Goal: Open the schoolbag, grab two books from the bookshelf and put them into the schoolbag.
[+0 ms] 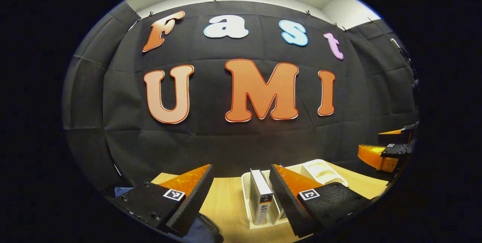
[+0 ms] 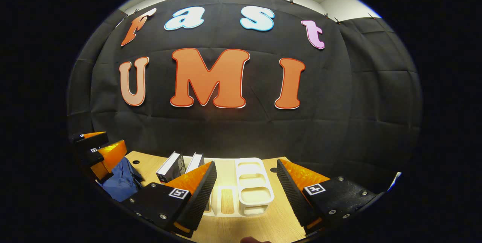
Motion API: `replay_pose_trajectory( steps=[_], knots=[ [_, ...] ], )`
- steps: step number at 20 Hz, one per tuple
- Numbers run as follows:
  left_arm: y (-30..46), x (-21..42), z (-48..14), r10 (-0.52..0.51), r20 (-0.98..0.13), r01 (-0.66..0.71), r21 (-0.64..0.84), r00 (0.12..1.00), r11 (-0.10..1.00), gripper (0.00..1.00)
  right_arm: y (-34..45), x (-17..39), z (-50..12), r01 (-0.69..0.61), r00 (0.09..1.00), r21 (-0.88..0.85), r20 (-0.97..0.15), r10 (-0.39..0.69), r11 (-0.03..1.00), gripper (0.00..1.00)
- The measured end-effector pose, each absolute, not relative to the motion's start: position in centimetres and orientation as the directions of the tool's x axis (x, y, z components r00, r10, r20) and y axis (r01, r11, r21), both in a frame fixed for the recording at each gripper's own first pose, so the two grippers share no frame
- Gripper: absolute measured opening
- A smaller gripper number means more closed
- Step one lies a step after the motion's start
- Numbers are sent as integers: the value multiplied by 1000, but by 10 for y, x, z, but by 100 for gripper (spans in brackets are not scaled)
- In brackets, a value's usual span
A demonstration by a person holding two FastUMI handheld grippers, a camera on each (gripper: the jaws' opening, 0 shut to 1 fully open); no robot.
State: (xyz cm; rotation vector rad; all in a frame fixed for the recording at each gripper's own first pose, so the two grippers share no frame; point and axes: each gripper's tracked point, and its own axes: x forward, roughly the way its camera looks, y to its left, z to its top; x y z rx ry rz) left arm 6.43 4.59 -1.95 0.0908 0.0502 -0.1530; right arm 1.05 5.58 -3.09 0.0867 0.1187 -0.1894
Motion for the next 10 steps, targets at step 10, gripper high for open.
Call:
replay_pose_trajectory(
  steps=[10],
  knots=[
    [54, 76, -25, -95, -69, 101, 101, 993, 990, 94, 58, 29, -30, 156, 982, 54, -112, -150, 986, 95]
  ],
)
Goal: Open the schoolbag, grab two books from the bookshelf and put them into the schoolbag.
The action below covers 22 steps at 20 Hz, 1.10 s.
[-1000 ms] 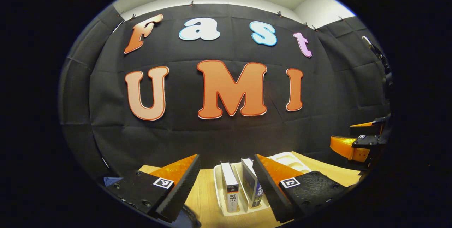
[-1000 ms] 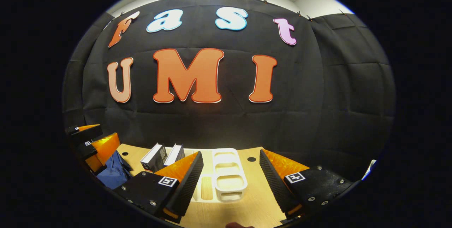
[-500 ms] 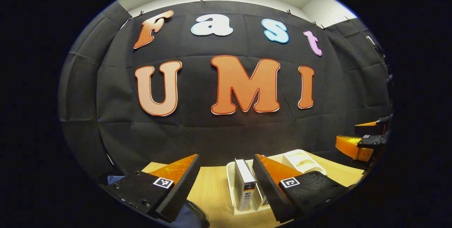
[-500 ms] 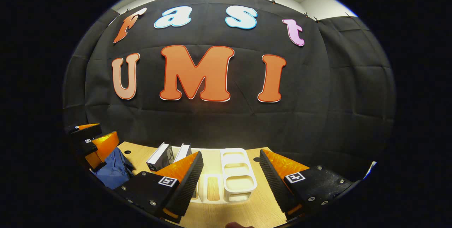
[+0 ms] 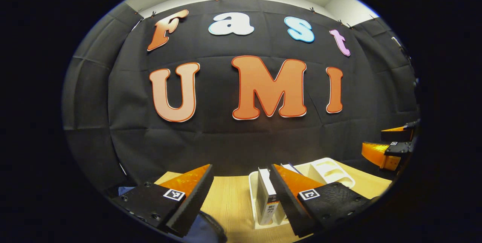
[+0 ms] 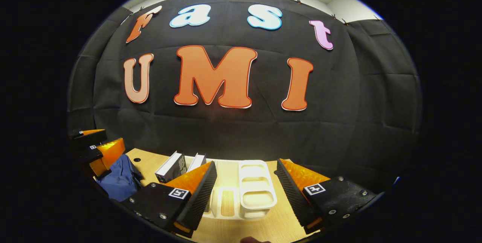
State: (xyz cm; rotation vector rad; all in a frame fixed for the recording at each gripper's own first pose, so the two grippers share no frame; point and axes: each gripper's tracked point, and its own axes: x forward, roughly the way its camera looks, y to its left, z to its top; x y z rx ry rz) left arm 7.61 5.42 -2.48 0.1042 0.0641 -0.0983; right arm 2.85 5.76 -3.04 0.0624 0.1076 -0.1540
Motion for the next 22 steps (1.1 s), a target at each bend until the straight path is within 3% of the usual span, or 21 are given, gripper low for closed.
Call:
replay_pose_trajectory(
  steps=[22],
  knots=[
    [68, 55, -22, -71, -53, 75, 83, 996, 994, 94, 77, 17, -36, 111, 987, 38, -123, -106, 993, 95]
  ],
)
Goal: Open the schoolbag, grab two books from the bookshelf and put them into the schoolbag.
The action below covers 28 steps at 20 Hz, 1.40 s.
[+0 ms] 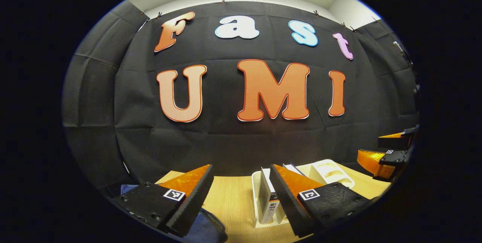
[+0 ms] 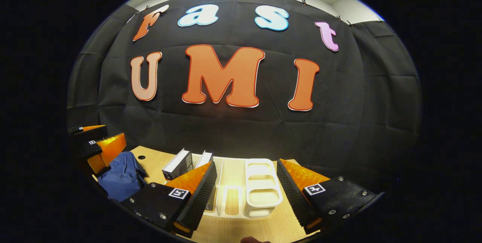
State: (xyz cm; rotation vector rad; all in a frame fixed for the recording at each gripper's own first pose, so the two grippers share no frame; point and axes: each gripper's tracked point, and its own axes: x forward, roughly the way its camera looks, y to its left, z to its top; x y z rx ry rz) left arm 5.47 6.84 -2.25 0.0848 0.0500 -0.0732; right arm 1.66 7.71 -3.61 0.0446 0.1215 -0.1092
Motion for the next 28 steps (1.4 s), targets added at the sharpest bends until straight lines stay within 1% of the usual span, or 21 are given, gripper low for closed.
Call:
replay_pose_trajectory(
  steps=[4, 7, 8, 10, 13, 14, 17, 23, 25, 26, 28],
  knots=[
    [76, 53, -26, -61, -63, 66, 81, 996, 995, 94, 81, 16, -36, 103, 987, 32, -124, -98, 994, 95],
    [78, 50, -31, -64, -77, 72, 108, 995, 992, 94, 85, 16, -37, 94, 988, 28, -126, -90, 995, 95],
    [81, 51, -32, -60, -80, 69, 118, 995, 991, 95, 86, 14, -37, 91, 988, 27, -128, -87, 995, 95],
    [79, 52, -40, -70, -100, 83, 134, 993, 987, 94, 87, 15, -38, 89, 988, 27, -131, -85, 996, 95],
    [83, 49, -52, -70, -127, 90, 162, 989, 983, 95, 86, 15, -40, 88, 987, 31, -135, -83, 996, 95],
    [84, 50, -56, -69, -141, 93, 173, 988, 981, 94, 87, 14, -41, 84, 988, 35, -136, -78, 996, 95],
    [100, 46, -71, -39, -180, 78, 214, 983, 974, 94, 88, 15, -44, 80, 987, 30, -143, -75, 996, 95],
    [147, 30, -105, 69, -250, 17, 325, 966, 945, 94, 91, 17, -49, 62, 987, 31, -151, -57, 998, 95],
    [157, 21, -121, 87, -272, 25, 384, 958, 923, 94, 89, 17, -50, 58, 987, 29, -150, -53, 998, 95],
    [161, 21, -127, 94, -284, 34, 415, 954, 909, 96, 88, 17, -50, 58, 987, 26, -149, -54, 998, 95],
    [166, 15, -144, 100, -312, 64, 474, 945, 878, 95, 86, 18, -53, 56, 987, 25, -153, -51, 998, 95]
  ],
)
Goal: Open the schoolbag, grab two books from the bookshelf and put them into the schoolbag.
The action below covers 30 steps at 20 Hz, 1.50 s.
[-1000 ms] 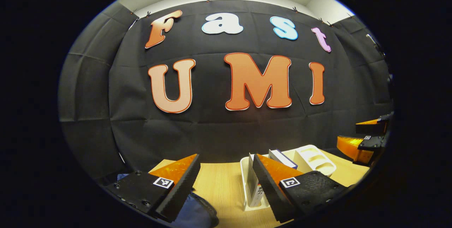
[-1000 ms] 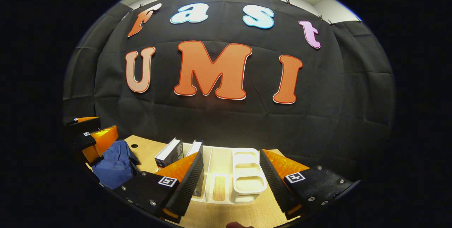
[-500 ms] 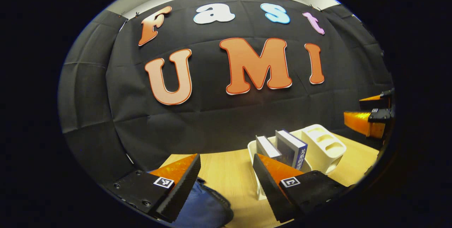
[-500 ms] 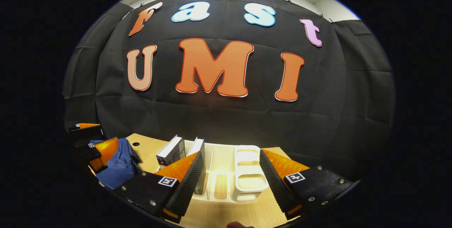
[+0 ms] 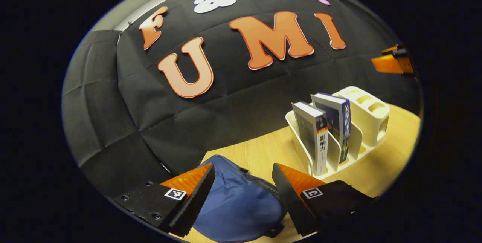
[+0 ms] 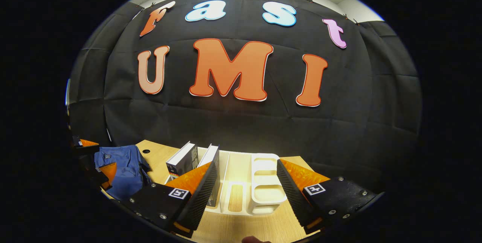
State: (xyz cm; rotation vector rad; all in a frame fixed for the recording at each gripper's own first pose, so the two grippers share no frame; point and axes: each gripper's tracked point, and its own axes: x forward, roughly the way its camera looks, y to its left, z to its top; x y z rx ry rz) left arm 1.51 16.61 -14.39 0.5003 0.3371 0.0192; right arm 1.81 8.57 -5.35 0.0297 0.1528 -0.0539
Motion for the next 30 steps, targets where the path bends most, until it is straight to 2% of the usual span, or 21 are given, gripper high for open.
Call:
replay_pose_trajectory(
  steps=[7, 11, 12, 13, 24, 30],
  knots=[
    [167, -10, -212, 131, -406, 190, 658, 905, 729, 95, 73, 22, -69, 61, 982, 23, -178, -56, 998, 95],
    [174, -36, -257, 185, -493, 281, 722, 850, 632, 95, 63, 24, -80, 75, 978, 24, -197, -69, 997, 95],
    [177, -45, -268, 219, -525, 305, 732, 823, 610, 100, 61, 25, -82, 81, 977, 24, -200, -74, 996, 95],
    [178, -49, -279, 223, -538, 322, 734, 813, 598, 96, 58, 25, -84, 84, 976, 25, -203, -77, 996, 94],
    [203, -67, -342, 309, -613, 357, 723, 727, 592, 97, 53, 30, -90, 106, 972, 25, -211, -98, 994, 95],
    [203, -60, -339, 298, -587, 353, 743, 753, 569, 96, 54, 31, -89, 113, 972, 29, -213, -104, 993, 95]
  ],
)
